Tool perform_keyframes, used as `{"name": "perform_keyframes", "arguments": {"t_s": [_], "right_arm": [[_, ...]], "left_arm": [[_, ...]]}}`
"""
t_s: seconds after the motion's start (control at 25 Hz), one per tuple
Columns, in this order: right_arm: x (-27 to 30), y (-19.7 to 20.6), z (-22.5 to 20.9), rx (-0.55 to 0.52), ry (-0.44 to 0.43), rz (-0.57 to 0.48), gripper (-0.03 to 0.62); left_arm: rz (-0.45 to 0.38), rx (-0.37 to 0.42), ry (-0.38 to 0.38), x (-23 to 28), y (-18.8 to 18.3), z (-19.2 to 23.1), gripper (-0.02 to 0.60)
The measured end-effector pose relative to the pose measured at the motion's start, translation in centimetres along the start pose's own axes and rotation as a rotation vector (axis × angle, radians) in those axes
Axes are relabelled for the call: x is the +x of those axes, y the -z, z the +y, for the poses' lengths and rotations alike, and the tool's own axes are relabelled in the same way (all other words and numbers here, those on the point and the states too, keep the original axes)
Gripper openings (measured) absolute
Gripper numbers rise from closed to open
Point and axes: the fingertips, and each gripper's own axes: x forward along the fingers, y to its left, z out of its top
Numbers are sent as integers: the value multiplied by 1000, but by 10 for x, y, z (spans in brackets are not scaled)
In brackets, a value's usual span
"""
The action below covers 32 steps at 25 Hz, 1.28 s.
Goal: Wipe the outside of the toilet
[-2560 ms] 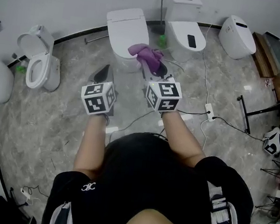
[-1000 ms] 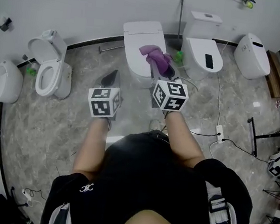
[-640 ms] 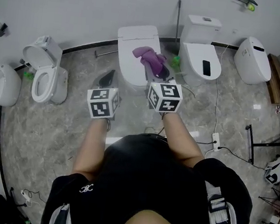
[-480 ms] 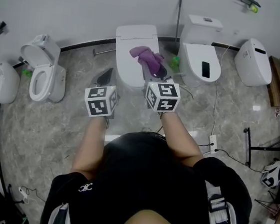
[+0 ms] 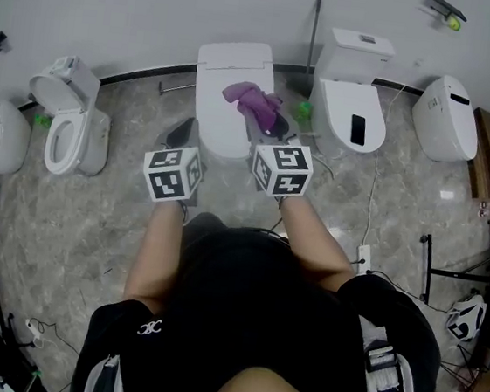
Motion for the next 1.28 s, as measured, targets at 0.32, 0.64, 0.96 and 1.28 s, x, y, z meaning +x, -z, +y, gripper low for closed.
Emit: {"name": "perform_keyframes", "arguments": {"t_s": [0.32,0.64,0.96,1.28], "right_arm": [[50,5,-12,17,-2,18,129],[137,8,-32,-17,17,71,129],[251,12,-29,-117,42,127,129],[355,28,-24,-222,66,198,129]], "left_arm": [[11,-75,47,47,-6,24,6],[15,-50,68,132,-39,71,6],[55,-96,137,223,-72,144,6],[98,-114,164,295,-81,219,6]]}}
